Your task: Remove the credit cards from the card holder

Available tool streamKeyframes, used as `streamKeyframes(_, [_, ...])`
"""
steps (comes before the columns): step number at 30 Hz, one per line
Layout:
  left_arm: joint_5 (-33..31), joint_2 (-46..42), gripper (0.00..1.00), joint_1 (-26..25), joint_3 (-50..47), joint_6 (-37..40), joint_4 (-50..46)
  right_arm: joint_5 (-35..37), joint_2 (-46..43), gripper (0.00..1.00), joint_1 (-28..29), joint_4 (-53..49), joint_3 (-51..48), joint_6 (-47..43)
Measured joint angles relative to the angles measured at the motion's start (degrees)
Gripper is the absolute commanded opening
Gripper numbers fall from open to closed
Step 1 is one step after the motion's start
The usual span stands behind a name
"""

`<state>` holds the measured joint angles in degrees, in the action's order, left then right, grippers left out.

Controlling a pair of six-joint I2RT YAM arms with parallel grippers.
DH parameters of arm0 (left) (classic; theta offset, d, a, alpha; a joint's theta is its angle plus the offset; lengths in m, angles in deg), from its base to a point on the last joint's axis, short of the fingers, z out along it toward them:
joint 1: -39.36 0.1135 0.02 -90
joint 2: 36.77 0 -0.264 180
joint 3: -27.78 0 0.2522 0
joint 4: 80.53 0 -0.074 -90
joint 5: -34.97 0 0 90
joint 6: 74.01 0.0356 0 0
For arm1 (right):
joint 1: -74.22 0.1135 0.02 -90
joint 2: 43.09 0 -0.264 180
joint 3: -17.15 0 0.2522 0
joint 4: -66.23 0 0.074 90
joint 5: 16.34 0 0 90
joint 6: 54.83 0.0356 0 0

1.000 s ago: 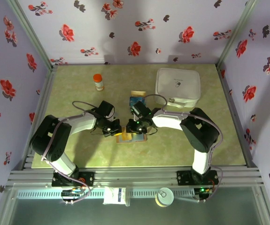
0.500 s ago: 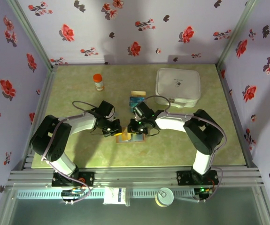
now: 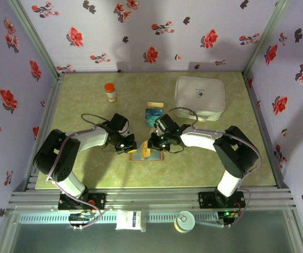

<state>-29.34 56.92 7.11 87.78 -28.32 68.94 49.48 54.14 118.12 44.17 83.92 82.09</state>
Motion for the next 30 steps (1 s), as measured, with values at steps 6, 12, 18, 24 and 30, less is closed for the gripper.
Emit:
streamKeyframes(6, [-0.20, -0.02, 0.00, 0.00, 0.44, 0.37, -0.79, 1.11, -3.45, 0.00, -1.22, -5.40, 0.98, -4.04])
streamKeyframes(12, [-0.66, -0.79, 0.06, 0.00, 2.08, 0.63, -2.16, 5.44, -3.50, 0.00, -1.88, -16.98, 9.81, -17.38])
streamKeyframes(18, [-1.07, -3.98, 0.12, 0.07, 2.84, 0.98, -2.43, 10.67, -2.80, 0.00, -2.43, -27.36, 20.68, -36.83])
streamKeyframes(24, [-1.70, -5.64, 0.21, 1.33, 2.75, 1.25, -3.08, 13.99, 1.60, 0.00, -3.93, -35.36, 30.53, -58.01])
streamKeyframes(30, [-3.23, -7.98, 0.28, 2.80, 1.29, 1.64, -4.42, 18.10, 6.43, 0.00, -4.98, -41.62, 38.60, -76.89])
